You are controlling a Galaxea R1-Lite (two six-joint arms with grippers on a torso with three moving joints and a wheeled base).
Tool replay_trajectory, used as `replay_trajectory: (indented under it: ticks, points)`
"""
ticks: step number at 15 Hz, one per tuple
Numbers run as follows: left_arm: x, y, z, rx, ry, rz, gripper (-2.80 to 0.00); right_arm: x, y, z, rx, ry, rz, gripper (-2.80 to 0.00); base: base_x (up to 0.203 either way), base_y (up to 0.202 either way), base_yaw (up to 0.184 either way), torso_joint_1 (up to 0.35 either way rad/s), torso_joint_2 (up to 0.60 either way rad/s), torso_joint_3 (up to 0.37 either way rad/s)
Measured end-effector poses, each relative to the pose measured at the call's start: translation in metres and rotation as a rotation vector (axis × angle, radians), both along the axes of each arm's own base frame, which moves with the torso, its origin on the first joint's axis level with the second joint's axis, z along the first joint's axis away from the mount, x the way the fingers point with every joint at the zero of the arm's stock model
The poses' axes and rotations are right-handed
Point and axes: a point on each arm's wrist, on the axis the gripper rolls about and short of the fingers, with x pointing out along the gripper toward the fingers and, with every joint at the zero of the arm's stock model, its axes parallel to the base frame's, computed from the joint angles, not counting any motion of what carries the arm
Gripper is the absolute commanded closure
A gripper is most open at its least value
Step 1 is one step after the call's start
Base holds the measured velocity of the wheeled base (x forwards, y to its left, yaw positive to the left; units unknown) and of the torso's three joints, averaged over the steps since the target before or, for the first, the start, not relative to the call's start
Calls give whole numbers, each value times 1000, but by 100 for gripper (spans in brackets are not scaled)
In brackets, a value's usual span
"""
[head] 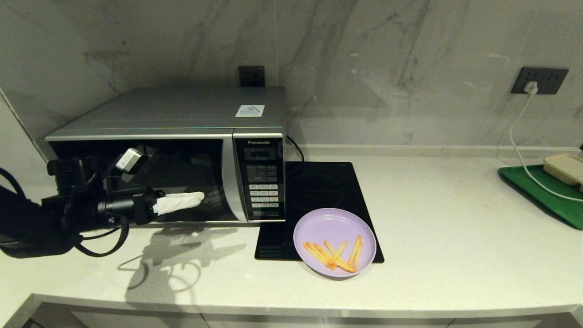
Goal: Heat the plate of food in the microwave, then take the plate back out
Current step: Open the microwave oven
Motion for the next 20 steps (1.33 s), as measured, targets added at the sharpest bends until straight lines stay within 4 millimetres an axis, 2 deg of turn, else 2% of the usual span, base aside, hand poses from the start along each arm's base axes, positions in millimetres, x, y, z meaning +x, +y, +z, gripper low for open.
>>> replay_trajectory:
  ticks: [2, 6, 13, 17, 20]
  points:
    - [7, -2, -7, 17, -76, -11, -280, 0, 0, 0, 0, 0, 1, 0, 0, 0, 0, 0, 0, 0]
    - [19, -12, -15, 19, -84, -43, -280, 0, 0, 0, 0, 0, 0, 0, 0, 0, 0, 0, 0, 0]
    - [41, -25, -17, 26, -141, -73, -280, 0, 0, 0, 0, 0, 0, 0, 0, 0, 0, 0, 0, 0]
    - [47, -26, -21, 32, -166, -71, -280, 0, 0, 0, 0, 0, 0, 0, 0, 0, 0, 0, 0, 0]
    - [46, -35, -23, 31, -171, -91, -280, 0, 0, 0, 0, 0, 1, 0, 0, 0, 0, 0, 0, 0]
